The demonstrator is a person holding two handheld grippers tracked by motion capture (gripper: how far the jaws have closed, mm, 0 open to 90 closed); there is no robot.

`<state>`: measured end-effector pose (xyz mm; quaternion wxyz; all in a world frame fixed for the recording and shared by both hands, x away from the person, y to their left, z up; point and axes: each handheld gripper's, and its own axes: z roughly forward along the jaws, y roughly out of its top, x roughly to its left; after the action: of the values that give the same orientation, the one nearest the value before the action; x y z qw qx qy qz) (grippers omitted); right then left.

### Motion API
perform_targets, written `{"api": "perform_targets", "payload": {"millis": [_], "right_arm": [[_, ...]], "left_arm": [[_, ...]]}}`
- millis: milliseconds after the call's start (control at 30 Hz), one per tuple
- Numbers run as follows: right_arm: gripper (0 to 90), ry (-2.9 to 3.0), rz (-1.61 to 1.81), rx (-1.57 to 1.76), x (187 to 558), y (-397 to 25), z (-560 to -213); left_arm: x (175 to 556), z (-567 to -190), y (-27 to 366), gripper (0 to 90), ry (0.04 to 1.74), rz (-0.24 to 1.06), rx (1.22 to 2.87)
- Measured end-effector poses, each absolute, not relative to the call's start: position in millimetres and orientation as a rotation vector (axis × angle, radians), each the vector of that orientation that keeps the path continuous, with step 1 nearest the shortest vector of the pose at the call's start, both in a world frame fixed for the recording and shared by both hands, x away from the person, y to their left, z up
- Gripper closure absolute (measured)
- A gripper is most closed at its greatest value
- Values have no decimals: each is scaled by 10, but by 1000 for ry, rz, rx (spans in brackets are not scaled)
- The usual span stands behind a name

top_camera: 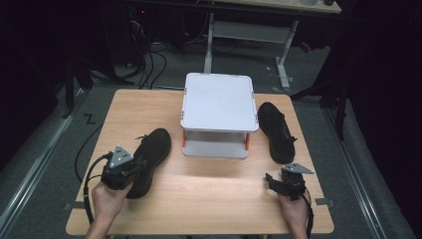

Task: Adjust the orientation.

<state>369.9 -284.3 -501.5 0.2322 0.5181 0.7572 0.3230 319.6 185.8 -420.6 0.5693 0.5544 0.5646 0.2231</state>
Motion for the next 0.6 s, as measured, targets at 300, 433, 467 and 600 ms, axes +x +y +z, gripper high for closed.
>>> {"api": "perform_targets", "payload": {"millis": [300, 433, 467, 600], "right_arm": [[333, 2081, 888, 1423, 3699, -2843, -5015], [334, 2081, 888, 1422, 3699, -2843, -5015], [335, 2081, 888, 1423, 3700, -2843, -5015], [350, 2083, 893, 1420, 3703, -2849, -5015]], "left_arm": [[2919, -4063, 1742, 858, 1261, 486, 1298], [2841, -4044, 1671, 857, 1245, 478, 1303], [2823, -4041, 1650, 858, 1240, 477, 1306], [2770, -4025, 1585, 857, 1223, 471, 1324]]}}
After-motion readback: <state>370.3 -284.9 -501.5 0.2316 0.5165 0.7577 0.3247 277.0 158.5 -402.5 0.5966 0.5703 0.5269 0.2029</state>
